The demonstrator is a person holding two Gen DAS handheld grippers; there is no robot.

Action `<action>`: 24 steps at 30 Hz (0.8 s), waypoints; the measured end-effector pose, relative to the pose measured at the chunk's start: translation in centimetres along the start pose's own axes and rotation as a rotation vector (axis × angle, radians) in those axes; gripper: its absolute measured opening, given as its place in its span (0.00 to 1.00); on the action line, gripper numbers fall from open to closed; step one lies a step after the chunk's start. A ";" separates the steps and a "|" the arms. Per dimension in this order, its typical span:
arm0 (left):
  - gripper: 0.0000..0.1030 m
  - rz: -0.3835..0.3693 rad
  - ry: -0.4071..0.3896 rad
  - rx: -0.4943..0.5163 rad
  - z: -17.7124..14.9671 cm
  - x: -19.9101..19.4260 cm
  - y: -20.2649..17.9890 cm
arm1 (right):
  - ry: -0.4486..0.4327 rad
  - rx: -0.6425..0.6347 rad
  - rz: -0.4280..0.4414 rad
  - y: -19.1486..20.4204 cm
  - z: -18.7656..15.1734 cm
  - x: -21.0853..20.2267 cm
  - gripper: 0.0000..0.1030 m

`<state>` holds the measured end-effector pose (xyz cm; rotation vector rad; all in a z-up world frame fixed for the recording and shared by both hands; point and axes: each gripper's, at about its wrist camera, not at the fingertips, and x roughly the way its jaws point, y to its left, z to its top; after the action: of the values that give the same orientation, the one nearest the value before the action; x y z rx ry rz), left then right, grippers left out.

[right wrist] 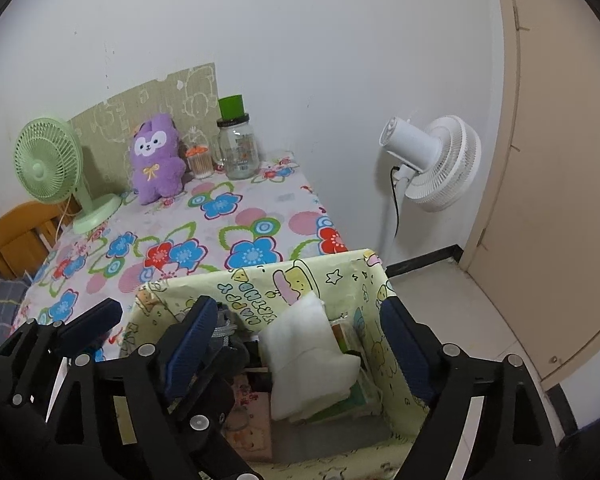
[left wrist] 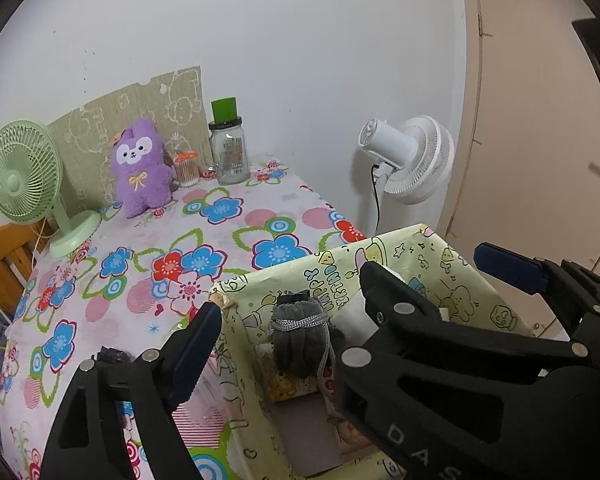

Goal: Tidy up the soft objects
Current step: 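Drop the grey pouch into the box with the left tool while the right tool releases the cotton pack, then withdraw both tools from the box toward the black umbrella and clear straw pack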

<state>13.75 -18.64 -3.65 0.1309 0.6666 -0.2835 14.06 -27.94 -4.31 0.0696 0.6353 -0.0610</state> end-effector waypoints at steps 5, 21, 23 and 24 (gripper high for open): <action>0.90 0.001 -0.018 -0.003 -0.2 -1.4 0.2 | -0.015 0.003 -0.010 0.4 -0.1 -1.4 0.84; 0.92 0.000 -0.070 -0.006 -1.2 -6.2 1.9 | -0.071 -0.008 -0.017 3.0 -1.0 -6.4 0.85; 0.92 0.002 -0.076 -0.007 -1.3 -6.7 2.4 | -0.076 -0.010 -0.015 3.5 -1.0 -6.8 0.85; 0.92 0.004 -0.077 -0.008 -1.4 -6.9 2.6 | -0.076 -0.011 -0.015 3.8 -1.1 -7.0 0.85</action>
<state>8.52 -14.40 -0.31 0.1127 0.5910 -0.2810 8.07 -23.85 -0.81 0.0515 0.5598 -0.0739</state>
